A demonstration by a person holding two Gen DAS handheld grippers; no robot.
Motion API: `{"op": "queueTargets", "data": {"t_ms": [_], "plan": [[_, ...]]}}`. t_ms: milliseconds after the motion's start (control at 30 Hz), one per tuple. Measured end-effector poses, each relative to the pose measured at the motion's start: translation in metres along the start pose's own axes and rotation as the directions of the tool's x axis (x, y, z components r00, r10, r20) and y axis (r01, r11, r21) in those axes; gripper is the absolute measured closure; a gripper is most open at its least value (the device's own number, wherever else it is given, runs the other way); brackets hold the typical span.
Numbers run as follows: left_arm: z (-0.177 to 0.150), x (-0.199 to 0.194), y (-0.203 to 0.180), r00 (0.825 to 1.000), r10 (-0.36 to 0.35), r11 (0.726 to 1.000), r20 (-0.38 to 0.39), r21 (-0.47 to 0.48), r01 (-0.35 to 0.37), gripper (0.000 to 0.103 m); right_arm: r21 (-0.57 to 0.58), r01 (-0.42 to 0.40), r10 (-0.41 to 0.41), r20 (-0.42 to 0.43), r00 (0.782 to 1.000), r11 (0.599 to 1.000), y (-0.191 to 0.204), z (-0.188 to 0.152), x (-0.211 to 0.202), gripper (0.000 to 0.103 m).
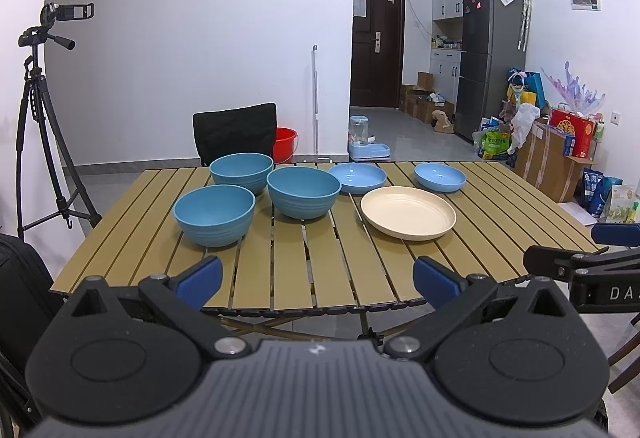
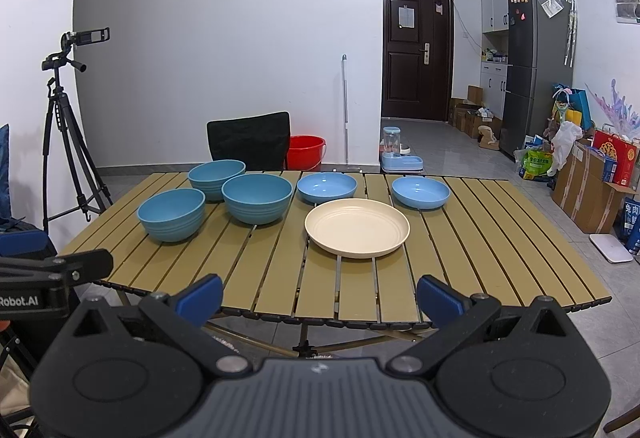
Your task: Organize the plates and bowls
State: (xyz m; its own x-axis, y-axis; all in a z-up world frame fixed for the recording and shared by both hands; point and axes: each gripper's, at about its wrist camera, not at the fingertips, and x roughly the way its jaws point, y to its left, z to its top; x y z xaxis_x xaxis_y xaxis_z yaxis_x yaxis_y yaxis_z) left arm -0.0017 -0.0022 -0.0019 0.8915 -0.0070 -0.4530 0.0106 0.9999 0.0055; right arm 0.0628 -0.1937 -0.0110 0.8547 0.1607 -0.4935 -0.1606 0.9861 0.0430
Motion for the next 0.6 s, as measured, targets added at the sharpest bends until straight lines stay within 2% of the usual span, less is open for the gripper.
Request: {"op": "queueTargets", "data": {"t_ms": [600], "plan": [[-0.0015, 0.0005, -0.0006, 1.0, -0.003, 1.0, -0.005, -0.001, 0.003, 0.0, 0.0, 0.0, 0.0, -0.001, 1.0, 1.0, 0.0001, 0.0003, -0.0004, 0.0]]}}
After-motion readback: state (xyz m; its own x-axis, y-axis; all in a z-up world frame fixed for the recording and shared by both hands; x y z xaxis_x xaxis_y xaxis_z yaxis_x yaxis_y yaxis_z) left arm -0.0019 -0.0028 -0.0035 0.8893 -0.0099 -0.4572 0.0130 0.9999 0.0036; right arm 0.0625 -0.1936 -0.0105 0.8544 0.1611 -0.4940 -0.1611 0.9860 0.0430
